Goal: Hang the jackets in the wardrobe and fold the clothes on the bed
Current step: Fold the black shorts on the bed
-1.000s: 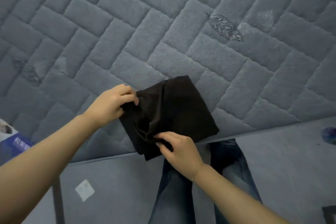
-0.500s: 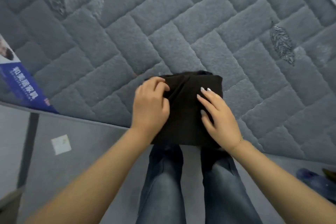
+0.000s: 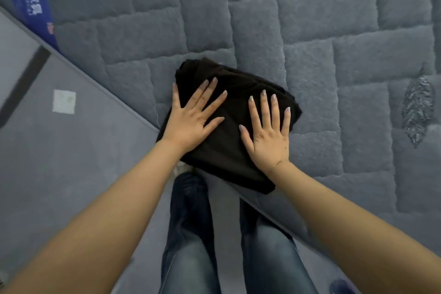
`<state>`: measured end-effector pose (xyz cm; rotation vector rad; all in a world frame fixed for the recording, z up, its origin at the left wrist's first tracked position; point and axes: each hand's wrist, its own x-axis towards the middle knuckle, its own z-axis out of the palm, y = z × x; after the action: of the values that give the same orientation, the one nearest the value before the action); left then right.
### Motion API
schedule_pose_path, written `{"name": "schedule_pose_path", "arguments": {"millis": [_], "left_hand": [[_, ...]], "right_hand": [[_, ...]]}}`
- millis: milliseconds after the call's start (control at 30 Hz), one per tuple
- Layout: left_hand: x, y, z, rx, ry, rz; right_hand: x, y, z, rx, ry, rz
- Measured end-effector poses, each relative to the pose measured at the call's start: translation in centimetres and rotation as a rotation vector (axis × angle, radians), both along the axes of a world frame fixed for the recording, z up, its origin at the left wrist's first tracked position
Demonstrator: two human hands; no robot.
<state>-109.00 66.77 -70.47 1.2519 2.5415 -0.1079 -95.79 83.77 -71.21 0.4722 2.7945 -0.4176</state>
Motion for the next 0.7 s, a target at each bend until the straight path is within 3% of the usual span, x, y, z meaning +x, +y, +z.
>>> {"name": "schedule_pose_path", "arguments": {"millis": [67, 133, 200, 267, 333, 367, 467, 600, 700], "left_hand": [[1.1, 0.6, 1.7, -0.007, -0.011, 0.105], [3.9, 1.3, 3.9, 0.117, -0.054, 0.396], [7.6, 2.3, 6.2, 0.415, -0.090, 0.907], [10.9, 3.3, 7.8, 0.711, -0.192, 1.533], [13.0, 4.4, 8.5, 0.874, -0.532, 2.096], [13.7, 5.0, 8.3, 0.939, -0.744, 2.268], [14.8, 6.1, 7.0, 1.181, -1.199, 2.357], [14.8, 5.5, 5.9, 1.264, -1.213, 2.297], [15.0, 4.0, 6.3, 1.366, -1.260, 2.211]], "right_hand": [[0.0, 1.0, 1.7, -0.080, 0.014, 0.039], [-0.9, 3.3, 3.8, -0.235, 0.104, 0.037], [-2.7, 6.2, 5.4, -0.371, 0.203, -0.016], [-5.6, 8.7, 6.4, -0.534, 0.093, -0.051], [-8.8, 10.1, 6.8, -0.728, -0.192, -0.083], [-10.2, 10.6, 6.6, -0.775, -0.327, -0.096], [-13.1, 11.0, 5.7, -0.812, -0.617, -0.049], [-13.9, 9.0, 5.7, -0.890, -0.826, -0.015], [-13.1, 7.4, 7.0, -0.914, -0.831, -0.054]]}}
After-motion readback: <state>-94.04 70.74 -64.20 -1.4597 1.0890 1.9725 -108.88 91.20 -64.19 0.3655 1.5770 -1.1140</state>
